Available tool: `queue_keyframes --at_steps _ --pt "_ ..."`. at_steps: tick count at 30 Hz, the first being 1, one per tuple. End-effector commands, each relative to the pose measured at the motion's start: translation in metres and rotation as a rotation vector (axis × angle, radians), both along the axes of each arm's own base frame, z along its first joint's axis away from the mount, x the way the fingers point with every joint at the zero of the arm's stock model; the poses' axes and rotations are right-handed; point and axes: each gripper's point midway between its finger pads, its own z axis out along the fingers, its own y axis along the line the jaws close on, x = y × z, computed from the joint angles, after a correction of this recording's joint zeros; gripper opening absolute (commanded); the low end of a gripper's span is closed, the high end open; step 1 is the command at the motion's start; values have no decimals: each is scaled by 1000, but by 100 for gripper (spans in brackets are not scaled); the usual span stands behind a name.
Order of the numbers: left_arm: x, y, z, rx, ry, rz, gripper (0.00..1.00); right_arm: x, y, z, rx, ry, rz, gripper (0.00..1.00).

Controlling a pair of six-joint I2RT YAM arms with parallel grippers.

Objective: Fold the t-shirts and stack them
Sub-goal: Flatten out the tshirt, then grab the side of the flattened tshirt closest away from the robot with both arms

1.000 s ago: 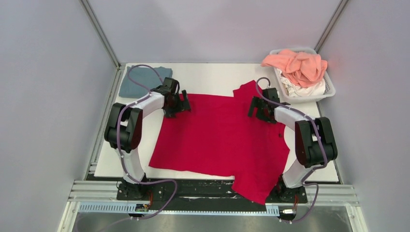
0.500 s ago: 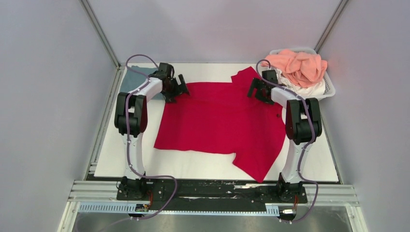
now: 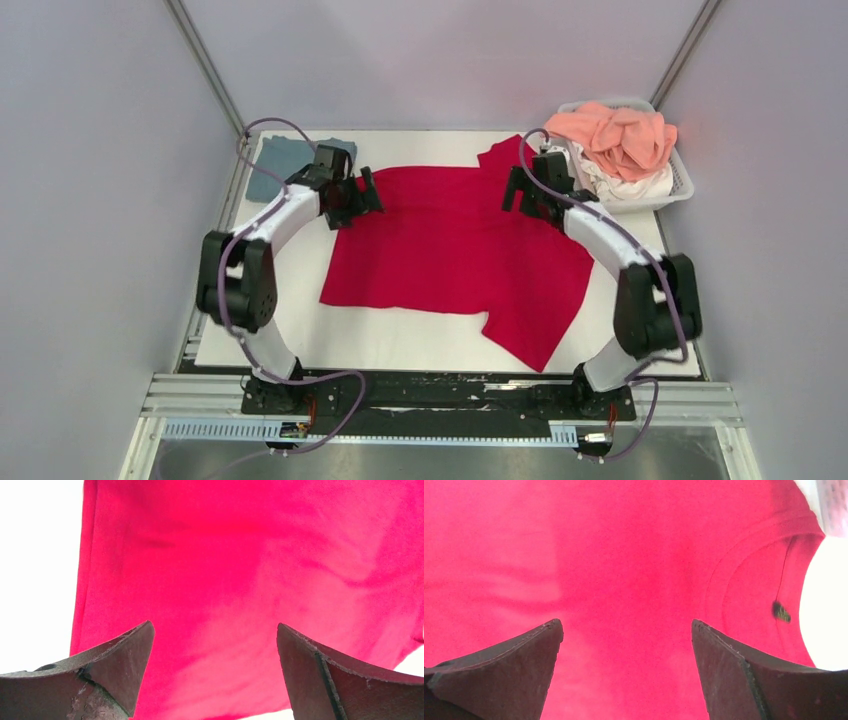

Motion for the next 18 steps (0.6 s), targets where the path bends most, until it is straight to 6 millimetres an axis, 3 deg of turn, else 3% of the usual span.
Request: queue_keyframes --at_steps 1,4,6,7,8,9,10,12,15,17,18 --pt "-49 19 50 40 -142 103 100 -43 1 61 71 -167 -32 100" --pt "-96 41 31 63 -84 209 100 -72 -8 63 131 -188 -95 100" --pt "-139 67 -1 132 -16 302 100 -90 -11 60 164 -194 -113 100" --pt "-148 71 2 127 -33 322 100 -99 -12 59 181 -200 -120 100" --pt "-163 79 -14 151 -2 352 100 -106 -12 59 199 -206 -124 100" --pt "-169 83 -12 150 -18 372 100 -112 -11 60 218 -216 -119 100" --pt "-180 91 -25 171 3 415 100 -117 -9 62 235 -228 -104 100" --pt "-188 98 -32 164 -8 464 98 -126 -4 65 257 -244 -65 100" --pt "-182 96 -34 112 -58 496 94 -135 -4 68 267 -262 -49 100" --pt "-180 100 -41 101 -63 534 89 -139 -5 71 272 -278 -50 100" --pt "-180 102 -47 99 -50 549 82 -141 -5 73 277 -286 -48 100"
